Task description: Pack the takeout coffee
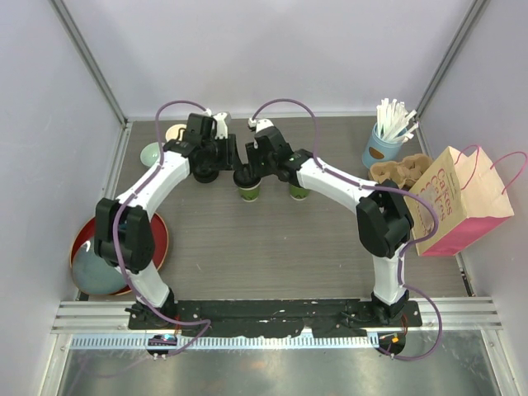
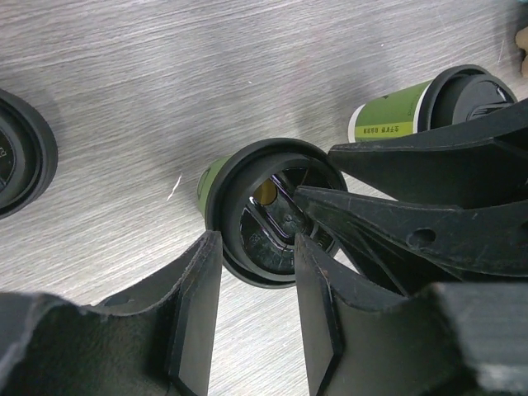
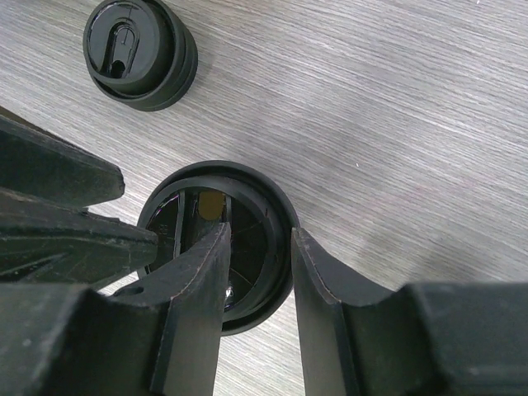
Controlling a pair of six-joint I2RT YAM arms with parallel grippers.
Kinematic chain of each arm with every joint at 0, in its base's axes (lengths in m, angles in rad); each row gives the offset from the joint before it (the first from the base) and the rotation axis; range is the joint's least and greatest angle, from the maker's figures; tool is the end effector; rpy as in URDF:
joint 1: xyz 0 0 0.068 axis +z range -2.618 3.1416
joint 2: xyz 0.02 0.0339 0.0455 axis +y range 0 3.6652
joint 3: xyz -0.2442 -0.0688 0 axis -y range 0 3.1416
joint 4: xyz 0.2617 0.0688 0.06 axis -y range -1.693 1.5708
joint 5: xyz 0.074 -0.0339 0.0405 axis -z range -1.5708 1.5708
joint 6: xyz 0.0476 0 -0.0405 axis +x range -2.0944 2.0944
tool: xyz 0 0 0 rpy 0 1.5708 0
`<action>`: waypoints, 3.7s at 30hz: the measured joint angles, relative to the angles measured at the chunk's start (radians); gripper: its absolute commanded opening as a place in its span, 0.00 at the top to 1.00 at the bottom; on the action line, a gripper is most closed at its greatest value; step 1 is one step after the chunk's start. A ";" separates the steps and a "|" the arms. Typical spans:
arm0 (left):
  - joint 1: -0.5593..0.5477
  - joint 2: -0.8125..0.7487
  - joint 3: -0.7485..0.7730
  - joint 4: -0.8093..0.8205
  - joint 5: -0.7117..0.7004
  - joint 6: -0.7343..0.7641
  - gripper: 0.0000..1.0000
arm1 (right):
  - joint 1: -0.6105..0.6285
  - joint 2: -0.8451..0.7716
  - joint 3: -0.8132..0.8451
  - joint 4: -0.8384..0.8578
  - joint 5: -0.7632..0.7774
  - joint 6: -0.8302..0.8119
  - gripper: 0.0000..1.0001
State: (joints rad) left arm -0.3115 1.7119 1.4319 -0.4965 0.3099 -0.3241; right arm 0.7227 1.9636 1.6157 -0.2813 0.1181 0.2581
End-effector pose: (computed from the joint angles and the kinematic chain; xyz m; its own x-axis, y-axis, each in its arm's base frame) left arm 0.3835 -0.1387 0.2570 -0.7912 -0.0639 -0.6082 0.2606 0.8645 -0.4298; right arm 0.3622 0.3119 0.2349 -0.5762 -0.1702 -0.7994 -0.4533 0.8804 0.1393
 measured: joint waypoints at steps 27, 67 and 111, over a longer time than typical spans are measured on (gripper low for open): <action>-0.020 0.040 0.002 -0.033 -0.023 0.075 0.55 | 0.000 -0.085 -0.158 0.108 -0.053 -0.022 0.48; -0.024 0.087 0.235 -0.249 0.055 0.328 0.51 | -0.005 -0.439 -0.765 0.589 -0.561 -1.338 0.47; -0.040 0.163 0.270 -0.280 0.103 0.307 0.54 | 0.018 -0.330 -0.737 0.626 -0.525 -1.472 0.59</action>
State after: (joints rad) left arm -0.3515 1.8751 1.7016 -0.7761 0.4126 -0.0174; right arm 0.7410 1.6337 0.8787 0.3450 -0.4072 -1.2137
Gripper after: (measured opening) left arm 0.463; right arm 0.416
